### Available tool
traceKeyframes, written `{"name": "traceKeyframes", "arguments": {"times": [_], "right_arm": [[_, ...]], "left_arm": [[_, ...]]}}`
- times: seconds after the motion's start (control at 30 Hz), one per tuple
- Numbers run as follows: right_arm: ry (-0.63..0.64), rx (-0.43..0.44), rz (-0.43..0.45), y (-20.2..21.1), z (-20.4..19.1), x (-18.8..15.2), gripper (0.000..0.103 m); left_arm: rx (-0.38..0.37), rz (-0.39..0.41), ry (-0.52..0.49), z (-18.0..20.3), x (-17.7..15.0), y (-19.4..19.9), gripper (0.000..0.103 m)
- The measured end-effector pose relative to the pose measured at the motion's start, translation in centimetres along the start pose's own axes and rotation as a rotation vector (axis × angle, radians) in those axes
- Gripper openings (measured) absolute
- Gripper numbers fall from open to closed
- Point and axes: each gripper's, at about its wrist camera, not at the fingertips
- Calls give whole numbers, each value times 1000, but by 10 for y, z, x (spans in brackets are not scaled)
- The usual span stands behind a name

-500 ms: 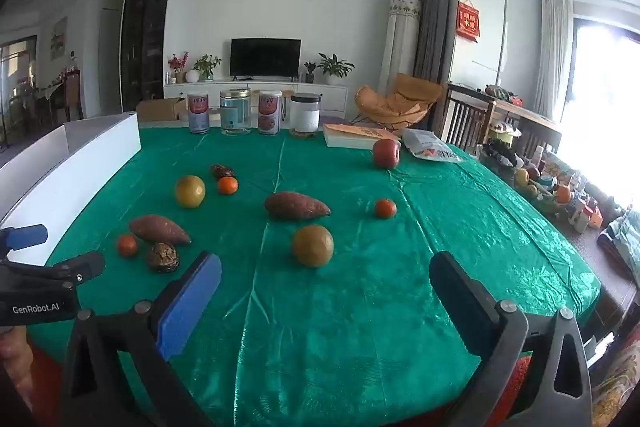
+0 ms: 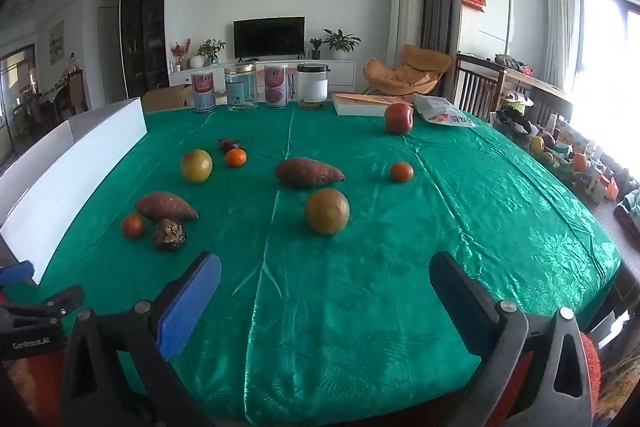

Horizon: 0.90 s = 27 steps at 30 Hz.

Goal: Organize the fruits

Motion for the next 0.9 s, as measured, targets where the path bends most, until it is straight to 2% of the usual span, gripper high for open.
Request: {"name": "traceKeyframes", "arguments": {"times": [0.1, 0.2, 0.27, 0.33, 0.4, 0.47, 0.53, 0.6, 0.63, 0.7, 0.77, 0.9], "right_arm": [[11, -8, 41, 8, 6, 8, 103], [129, 34, 124, 13, 12, 24, 103], [261, 57, 123, 7, 7, 35, 103], [304, 45, 80, -7, 6, 42, 103], [229, 54, 52, -15, 12, 44, 103], [121, 25, 46, -18, 15, 41, 103], [6, -17, 68, -16, 17, 33, 103], [-90, -85, 107, -7, 18, 21, 103], [-101, -98, 119, -2, 16, 16, 103], [-26, -64, 138, 0, 11, 13, 103], [38, -80, 126, -4, 6, 9, 103], [-42, -25, 41, -14, 9, -1, 103]], "left_arm": [[-13, 3, 16, -26, 5, 21, 103], [-47, 32, -126, -30, 40, 17, 103], [-17, 101, -219, -14, 66, 14, 103], [-37, 142, -209, 0, 83, 8, 103], [-113, 152, -103, 6, 86, 2, 103], [-154, 170, -5, 10, 75, -5, 103], [-126, 183, 42, 14, 56, -15, 103], [-103, 155, 18, 19, 42, -24, 103], [-104, 138, -3, 19, 38, -27, 103], [-78, 142, -4, 16, 33, -29, 103], [-81, 143, 18, 11, 32, -29, 103], [-67, 174, -3, 11, 27, -28, 103]]}}
Point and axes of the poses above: each gripper's, at about its wrist camera, not at the fingertips, and y roughly against the way its jaws point, z to its right, x to its top, and after that the axes turned 9 degrees about -x, right-handed
